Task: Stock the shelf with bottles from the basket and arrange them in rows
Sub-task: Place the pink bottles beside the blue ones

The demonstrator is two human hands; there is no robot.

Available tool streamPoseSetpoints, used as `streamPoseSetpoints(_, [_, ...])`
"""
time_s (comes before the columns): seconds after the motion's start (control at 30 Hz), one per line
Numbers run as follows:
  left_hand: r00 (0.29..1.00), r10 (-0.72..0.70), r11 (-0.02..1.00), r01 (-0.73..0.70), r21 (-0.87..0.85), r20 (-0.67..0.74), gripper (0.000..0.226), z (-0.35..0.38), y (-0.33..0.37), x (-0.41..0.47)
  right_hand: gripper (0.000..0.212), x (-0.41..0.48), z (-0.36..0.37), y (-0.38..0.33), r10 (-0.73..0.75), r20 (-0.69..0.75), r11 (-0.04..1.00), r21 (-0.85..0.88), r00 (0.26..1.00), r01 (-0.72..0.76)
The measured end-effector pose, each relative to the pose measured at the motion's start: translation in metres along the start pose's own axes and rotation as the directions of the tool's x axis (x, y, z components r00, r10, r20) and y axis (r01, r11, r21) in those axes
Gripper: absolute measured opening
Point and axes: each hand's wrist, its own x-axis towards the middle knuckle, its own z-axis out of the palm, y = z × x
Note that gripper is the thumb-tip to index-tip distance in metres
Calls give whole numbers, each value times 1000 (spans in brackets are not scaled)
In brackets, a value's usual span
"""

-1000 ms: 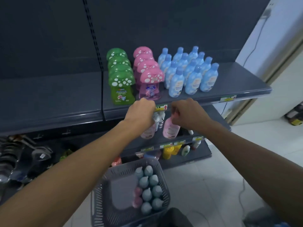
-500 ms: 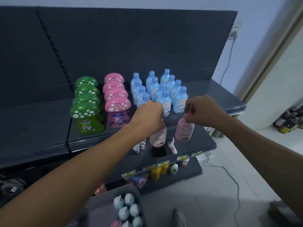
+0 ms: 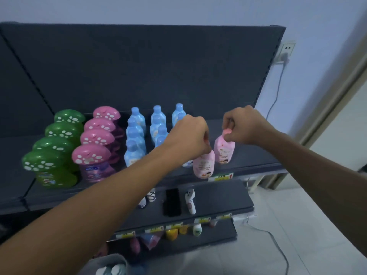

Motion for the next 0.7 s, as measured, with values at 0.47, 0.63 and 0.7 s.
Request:
streamPoseSetpoints(0.47, [981, -188, 982, 189, 3, -42, 13, 28, 8, 89, 13, 91, 8, 52, -97, 13, 986, 134, 995, 94])
streamPoseSetpoints(0.63, [969, -242, 970, 243, 10, -44, 15, 35, -2, 112, 14, 123, 16, 58, -103, 22, 983, 155, 994, 99])
streamPoseSetpoints(0.7, [965, -260, 965, 261, 18, -39, 15, 37, -5, 121, 14, 134, 19, 61, -99, 23, 981, 168, 995, 94])
